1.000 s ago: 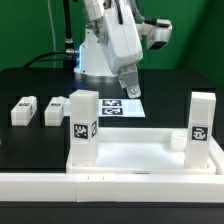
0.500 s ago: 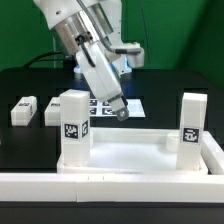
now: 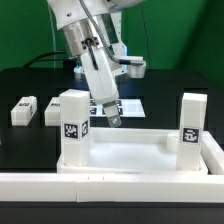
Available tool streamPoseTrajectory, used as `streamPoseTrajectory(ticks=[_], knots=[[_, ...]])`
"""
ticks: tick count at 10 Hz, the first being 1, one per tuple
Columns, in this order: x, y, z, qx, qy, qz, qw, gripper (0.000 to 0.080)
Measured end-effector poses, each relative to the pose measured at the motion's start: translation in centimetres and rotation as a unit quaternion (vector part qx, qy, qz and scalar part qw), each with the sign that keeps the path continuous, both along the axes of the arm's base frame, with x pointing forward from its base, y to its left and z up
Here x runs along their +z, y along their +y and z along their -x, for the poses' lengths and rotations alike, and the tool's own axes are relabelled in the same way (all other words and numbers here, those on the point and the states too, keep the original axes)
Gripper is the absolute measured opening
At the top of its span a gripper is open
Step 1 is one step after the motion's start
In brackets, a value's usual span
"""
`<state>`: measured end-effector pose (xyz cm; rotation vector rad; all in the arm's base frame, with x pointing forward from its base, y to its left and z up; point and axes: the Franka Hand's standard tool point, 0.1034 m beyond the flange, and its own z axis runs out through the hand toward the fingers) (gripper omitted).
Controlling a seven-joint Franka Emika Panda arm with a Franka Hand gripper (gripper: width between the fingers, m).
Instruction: Assemble desk
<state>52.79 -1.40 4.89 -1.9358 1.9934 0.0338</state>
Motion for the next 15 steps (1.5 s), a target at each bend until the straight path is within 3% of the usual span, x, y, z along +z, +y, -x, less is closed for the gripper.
streamPoseTrajectory(ticks=[1, 4, 8, 10, 15], knots=[[-0.1, -0.3, 0.3, -0.007, -0.020, 0.025, 0.999, 0.0648], [-0.1, 0.0, 0.1, -0.007, -0.015, 0.031, 0.999, 0.0649], [-0.7, -0.5, 0.5, -0.012, -0.022, 0.021, 0.999, 0.0649], [-1.7, 0.2, 0.6, -0.027, -0.003, 0.001, 1.000, 0.0649], [-3.4, 2.3, 1.1, -0.022, 0.024, 0.007, 0.999, 0.0648]])
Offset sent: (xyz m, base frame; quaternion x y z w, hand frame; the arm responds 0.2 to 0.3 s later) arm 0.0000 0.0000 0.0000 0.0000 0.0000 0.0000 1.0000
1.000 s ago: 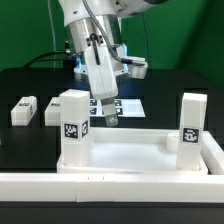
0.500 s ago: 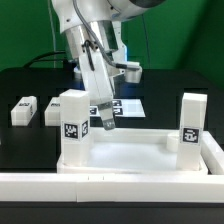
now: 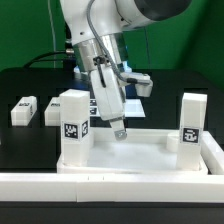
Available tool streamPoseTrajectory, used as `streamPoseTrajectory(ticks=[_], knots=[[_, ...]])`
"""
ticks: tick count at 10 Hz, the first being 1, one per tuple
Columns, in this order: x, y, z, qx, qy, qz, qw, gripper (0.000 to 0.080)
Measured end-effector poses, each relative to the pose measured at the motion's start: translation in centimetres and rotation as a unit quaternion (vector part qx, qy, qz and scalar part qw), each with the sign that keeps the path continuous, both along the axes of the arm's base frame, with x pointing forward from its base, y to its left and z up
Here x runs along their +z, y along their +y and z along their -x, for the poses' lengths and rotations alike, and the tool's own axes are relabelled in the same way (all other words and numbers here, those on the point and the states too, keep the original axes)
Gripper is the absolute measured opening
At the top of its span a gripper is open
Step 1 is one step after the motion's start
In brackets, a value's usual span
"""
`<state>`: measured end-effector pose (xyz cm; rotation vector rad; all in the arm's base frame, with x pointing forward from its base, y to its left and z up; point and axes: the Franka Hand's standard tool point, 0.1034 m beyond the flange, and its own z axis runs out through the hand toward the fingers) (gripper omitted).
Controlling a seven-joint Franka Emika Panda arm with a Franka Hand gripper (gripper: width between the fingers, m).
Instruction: Assemble desk
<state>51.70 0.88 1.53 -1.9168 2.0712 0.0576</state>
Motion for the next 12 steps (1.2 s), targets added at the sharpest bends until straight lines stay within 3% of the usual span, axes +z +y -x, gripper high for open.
streamPoseTrajectory(ticks=[2, 4, 5, 6, 7, 12], knots=[[0.00, -0.26, 0.00, -0.002, 0.000, 0.001, 1.000, 0.0637], [-0.02, -0.29, 0.01, -0.002, 0.000, 0.001, 1.000, 0.0273], [-0.02, -0.30, 0.02, -0.002, 0.000, 0.001, 1.000, 0.0273], [-0.03, -0.31, 0.03, -0.002, 0.000, 0.001, 1.000, 0.0092], [-0.04, -0.31, 0.07, -0.002, 0.000, 0.001, 1.000, 0.0062], [-0.04, -0.31, 0.07, -0.002, 0.000, 0.001, 1.000, 0.0061]])
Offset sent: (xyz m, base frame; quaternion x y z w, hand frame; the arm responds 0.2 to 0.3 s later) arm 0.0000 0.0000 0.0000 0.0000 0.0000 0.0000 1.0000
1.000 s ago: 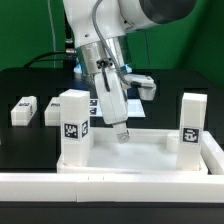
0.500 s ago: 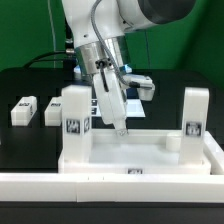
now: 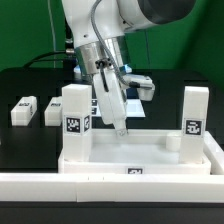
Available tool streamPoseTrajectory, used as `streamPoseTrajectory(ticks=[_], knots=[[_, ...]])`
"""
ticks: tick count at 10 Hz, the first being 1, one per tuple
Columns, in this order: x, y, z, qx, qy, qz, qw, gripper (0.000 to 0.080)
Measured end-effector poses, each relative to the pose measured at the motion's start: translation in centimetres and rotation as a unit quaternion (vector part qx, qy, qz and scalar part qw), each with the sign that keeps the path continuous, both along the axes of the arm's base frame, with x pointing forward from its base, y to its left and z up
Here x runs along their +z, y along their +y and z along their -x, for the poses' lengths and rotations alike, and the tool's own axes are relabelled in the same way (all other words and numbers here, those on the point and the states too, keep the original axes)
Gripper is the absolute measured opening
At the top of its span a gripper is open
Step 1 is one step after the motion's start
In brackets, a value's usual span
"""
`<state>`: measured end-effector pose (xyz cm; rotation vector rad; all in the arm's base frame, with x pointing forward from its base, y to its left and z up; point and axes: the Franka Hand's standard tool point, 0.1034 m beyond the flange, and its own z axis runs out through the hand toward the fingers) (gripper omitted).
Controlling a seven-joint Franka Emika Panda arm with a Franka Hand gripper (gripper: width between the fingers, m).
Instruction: Assemble desk
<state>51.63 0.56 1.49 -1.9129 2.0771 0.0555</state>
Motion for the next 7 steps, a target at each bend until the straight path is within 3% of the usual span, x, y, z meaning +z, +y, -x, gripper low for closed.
streamPoseTrajectory(ticks=[6, 7], knots=[[0.00, -0.02, 0.00, 0.001, 0.000, 0.000, 1.000, 0.0061], [0.00, -0.92, 0.27, 0.042, -0.015, 0.010, 0.999, 0.0061]])
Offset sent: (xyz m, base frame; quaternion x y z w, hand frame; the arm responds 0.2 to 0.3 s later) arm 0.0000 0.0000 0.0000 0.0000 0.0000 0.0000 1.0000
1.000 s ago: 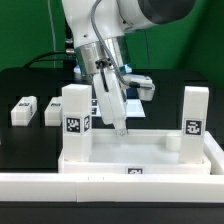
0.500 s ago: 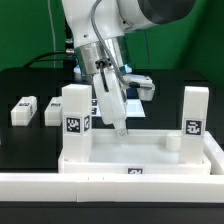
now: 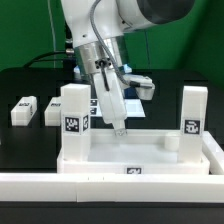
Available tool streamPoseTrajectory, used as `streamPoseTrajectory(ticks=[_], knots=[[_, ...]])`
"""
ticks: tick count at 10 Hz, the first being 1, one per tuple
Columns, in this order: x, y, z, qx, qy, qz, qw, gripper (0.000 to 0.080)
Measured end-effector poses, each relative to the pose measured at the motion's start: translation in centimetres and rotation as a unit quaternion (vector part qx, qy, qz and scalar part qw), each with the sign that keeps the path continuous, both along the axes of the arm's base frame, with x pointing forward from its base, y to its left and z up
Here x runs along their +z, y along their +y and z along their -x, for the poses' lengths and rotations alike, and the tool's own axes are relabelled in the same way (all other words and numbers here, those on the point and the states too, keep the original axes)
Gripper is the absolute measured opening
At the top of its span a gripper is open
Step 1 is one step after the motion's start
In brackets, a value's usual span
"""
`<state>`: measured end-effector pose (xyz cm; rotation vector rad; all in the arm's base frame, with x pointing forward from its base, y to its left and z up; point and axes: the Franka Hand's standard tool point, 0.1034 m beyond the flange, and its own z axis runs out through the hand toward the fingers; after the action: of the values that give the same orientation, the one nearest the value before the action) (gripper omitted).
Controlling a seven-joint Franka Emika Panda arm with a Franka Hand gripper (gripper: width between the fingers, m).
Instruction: Assemble desk
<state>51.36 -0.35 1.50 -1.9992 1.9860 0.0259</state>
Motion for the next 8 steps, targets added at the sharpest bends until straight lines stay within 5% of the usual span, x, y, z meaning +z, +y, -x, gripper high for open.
streamPoseTrajectory(ticks=[2, 4, 8], knots=[[0.0, -1.8, 1.0, 0.060, -0.016, 0.010, 0.998, 0.0062], [0.0, -1.0, 1.6, 0.164, -0.002, 0.018, 0.986, 0.0062], [0.0, -2.1, 1.9, 0.229, -0.016, 0.045, 0.972, 0.0064]])
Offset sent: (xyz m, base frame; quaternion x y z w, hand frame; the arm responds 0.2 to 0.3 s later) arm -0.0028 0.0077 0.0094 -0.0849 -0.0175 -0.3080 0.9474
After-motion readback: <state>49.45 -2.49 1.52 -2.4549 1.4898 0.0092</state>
